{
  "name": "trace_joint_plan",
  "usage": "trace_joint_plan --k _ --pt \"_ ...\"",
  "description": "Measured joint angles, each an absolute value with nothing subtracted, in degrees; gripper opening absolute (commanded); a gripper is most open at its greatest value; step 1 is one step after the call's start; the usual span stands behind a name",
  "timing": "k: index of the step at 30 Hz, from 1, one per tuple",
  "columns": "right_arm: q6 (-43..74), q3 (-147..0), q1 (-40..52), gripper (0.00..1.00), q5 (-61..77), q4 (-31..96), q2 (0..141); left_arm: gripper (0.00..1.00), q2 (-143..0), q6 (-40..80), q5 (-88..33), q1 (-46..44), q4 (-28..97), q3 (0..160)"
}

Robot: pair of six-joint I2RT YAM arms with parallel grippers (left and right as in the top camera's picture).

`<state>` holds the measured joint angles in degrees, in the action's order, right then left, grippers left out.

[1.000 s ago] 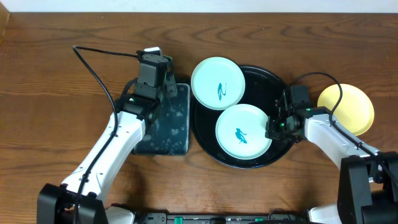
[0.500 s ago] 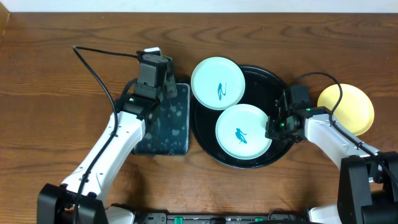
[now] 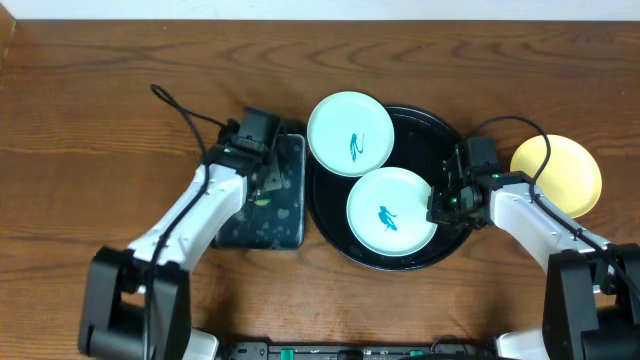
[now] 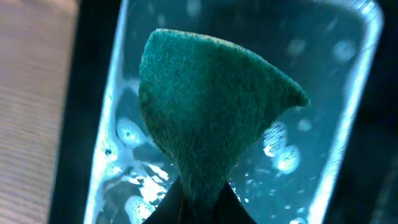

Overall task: Clean dirty plates on tray and stack at the side
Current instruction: 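Lift the green sponge from the black tray with the left gripper, then carry the sponge with the left gripper onto the pale green plate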

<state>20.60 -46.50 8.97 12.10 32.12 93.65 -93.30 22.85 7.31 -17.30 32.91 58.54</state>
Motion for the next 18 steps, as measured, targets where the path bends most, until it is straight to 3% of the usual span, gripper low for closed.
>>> trace_joint_plan --k 12,18 --pt "20.6 -46.5 9.0 0.01 12.1 32.1 93.6 0.08 -87.3 19.0 -6.4 -17.7 33.5 59.4" --pt "20.6 -46.5 9.0 0.01 12.1 32.1 93.6 0.08 -86.5 19.0 -14.5 -23.0 29.5 59.8"
